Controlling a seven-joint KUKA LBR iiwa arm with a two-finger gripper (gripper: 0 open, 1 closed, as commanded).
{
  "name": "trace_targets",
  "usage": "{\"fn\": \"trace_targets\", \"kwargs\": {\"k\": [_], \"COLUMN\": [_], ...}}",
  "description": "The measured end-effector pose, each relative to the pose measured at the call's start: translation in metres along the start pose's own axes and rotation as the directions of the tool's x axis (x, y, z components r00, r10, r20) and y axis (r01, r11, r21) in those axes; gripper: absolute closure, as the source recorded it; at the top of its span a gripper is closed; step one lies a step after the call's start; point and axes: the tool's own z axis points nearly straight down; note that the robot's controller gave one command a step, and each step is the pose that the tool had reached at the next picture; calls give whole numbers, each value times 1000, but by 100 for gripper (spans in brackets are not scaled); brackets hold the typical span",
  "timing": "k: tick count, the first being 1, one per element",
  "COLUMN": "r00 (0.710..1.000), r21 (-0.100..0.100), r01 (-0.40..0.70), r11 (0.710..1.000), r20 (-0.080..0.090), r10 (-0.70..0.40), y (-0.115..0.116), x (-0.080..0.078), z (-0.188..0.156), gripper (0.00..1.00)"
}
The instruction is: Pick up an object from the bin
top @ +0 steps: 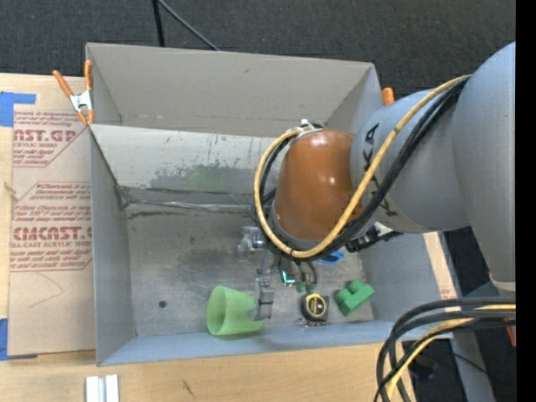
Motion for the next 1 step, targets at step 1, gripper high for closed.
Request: {"fn": "trace_targets", "kwargs": {"k": [1], "r00": [997], "r21": [2], "r01": [74], "r11": [997], "r20": [2], "r10": [-74], "y": [62], "x": [-7], "z": [49], "gripper": [0]}}
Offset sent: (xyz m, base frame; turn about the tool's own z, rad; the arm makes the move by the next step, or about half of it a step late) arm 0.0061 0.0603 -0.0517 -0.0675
